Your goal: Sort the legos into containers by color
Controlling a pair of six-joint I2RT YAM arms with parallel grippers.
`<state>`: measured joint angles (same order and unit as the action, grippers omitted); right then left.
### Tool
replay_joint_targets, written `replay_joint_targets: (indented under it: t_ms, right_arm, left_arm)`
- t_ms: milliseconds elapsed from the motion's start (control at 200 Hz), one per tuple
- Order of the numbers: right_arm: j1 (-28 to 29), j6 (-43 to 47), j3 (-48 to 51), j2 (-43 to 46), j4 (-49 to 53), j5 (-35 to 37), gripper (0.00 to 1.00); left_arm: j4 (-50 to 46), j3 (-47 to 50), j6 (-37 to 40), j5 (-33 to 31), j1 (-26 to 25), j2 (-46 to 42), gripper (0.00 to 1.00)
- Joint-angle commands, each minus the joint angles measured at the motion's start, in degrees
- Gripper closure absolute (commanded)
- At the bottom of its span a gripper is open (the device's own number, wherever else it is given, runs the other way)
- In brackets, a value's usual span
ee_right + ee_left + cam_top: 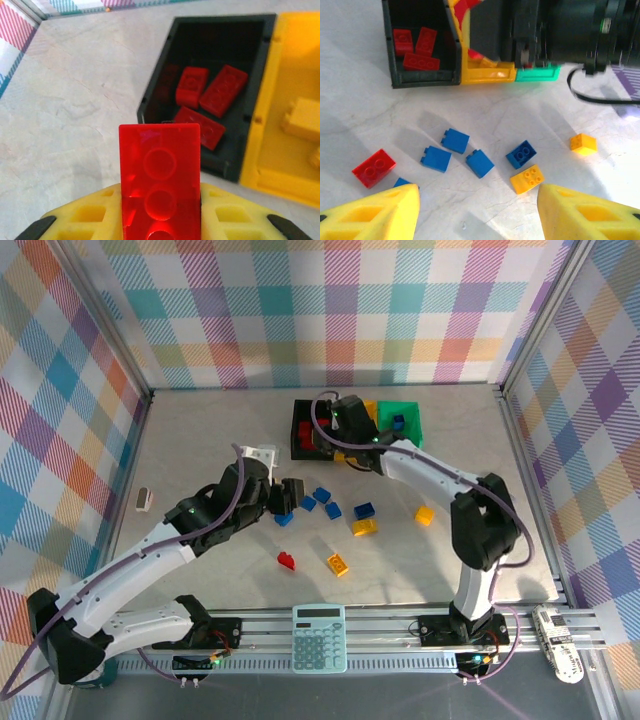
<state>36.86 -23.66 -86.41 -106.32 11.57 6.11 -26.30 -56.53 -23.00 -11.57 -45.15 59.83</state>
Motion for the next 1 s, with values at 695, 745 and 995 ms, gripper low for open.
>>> replay_joint_targets:
  t_ms: [695,745,995]
  right_arm:
    - [-5.0,7.6,-18.9,-13.3,9.3,-6.6,0.33]
    - [-5.0,9.2,-14.6,-9.6,7.7,-7.2,0.31]
    - [-5.0,12.2,8.5,12.4,1.3,-11.7,0.28]
  left_arm:
    - [-6.3,1.3,-2.5,-7.9,-0.8,-1.2,0.29]
    - [-6.1,1.3,-2.4,-7.9,-0.8,-1.0,0.28]
    - [-5.2,2.1,-3.5,-9.4,-0.8,0.8,0.27]
